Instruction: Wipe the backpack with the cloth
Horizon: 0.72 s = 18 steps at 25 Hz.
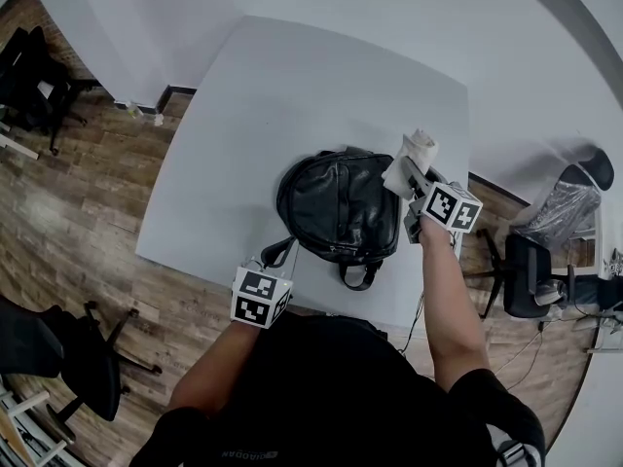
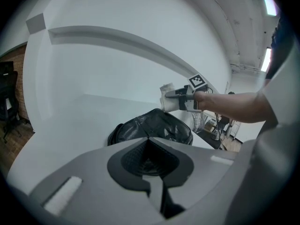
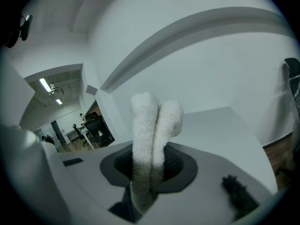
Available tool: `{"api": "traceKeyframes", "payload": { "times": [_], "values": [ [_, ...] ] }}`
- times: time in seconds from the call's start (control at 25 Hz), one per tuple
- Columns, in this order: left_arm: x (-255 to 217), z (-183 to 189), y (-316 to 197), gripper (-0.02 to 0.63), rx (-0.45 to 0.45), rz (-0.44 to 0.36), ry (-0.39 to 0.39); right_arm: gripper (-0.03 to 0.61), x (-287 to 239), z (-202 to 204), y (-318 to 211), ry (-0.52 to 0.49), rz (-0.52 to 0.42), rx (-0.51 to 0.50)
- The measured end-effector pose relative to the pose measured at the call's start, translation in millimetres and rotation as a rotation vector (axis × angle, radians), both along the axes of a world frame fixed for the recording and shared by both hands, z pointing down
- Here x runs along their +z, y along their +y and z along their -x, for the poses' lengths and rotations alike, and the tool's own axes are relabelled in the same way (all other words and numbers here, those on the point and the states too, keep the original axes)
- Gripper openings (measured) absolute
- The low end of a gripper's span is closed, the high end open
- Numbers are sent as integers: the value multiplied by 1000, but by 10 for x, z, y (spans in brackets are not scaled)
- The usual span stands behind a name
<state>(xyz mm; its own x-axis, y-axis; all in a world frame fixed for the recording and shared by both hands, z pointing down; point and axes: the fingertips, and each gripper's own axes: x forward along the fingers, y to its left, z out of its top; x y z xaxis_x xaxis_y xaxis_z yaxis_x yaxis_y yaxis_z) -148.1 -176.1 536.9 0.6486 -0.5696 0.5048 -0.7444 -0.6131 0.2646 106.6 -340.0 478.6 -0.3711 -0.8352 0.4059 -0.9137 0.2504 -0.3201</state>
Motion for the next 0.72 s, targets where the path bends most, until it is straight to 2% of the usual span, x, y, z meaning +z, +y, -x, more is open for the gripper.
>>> {"api": "traceKeyframes", "payload": {
  "times": [0.24,0.4,0.56,0.72],
  "values": [
    [-67,47,52,7,-10,-20,0,94,-91,-178,57,7,-22,39],
    [-98,91,65,6,-24,-33,-3,94,-180,-138,98,0,-41,32],
    [-127,139,56,6,-42,-39,4,94,-273,99,163,-23,-63,-17],
    [-123,208,68,7,-74,16,66,94,-164,567,309,-56,-42,-105]
  ]
}}
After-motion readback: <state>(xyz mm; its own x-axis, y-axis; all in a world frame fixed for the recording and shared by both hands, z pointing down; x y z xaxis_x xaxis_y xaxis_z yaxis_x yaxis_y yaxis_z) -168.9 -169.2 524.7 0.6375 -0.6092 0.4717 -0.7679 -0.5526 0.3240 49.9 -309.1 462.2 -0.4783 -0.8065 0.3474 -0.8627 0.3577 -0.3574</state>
